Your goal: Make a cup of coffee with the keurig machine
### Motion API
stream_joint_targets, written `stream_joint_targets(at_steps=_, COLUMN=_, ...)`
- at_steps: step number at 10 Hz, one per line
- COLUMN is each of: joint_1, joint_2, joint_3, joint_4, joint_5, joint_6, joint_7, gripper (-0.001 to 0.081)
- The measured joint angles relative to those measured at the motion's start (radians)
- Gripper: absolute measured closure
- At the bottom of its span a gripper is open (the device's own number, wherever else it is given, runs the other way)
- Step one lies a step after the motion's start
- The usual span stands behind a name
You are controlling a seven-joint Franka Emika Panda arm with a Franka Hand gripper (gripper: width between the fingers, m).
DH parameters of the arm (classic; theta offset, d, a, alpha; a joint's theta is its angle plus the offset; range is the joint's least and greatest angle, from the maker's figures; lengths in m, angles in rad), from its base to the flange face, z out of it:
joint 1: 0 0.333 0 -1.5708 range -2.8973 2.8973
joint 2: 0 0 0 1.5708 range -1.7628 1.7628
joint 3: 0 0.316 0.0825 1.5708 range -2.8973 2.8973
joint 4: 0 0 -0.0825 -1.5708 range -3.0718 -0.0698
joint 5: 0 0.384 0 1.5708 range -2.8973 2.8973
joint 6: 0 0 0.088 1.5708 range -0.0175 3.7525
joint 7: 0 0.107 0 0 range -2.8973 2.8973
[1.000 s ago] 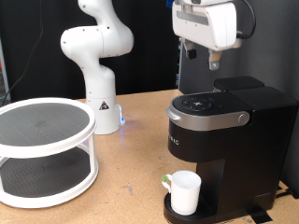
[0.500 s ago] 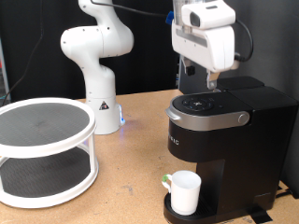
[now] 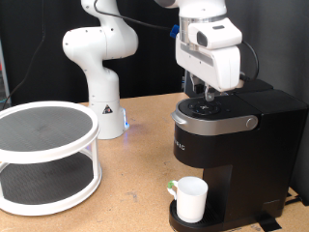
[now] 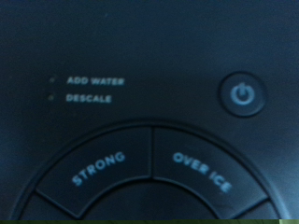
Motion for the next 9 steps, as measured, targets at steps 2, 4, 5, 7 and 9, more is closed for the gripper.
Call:
stream_joint_targets(at_steps=2, joint_1=0.0, joint_2=0.007, joint_3=0.009, joint_4=-0.016, joint_5=-0.002, joint_6=0.029, joint_7=0.001, gripper=0.0614)
stream_joint_targets(at_steps=4, joint_1=0.0, joint_2=0.012, joint_3=0.02, joint_4=-0.022, joint_5=-0.002, joint_6=0.069, joint_7=0.014, gripper=0.0756)
stream_joint_targets(at_steps=5, joint_1=0.0, joint_2=0.013, joint_3=0.024, joint_4=-0.02, joint_5=-0.002, joint_6=0.081, joint_7=0.025, gripper=0.0795)
stream_joint_targets(at_steps=7, joint_1=0.0, joint_2=0.014, joint_3=0.025, joint_4=-0.016, joint_5=-0.002, joint_6=0.084, joint_7=0.03, gripper=0.0802)
stream_joint_targets(at_steps=9, joint_1=-0.002, joint_2=0.018, joint_3=0.024, joint_4=-0.017, joint_5=-0.025, joint_6=0.084, joint_7=0.042, gripper=0.0802)
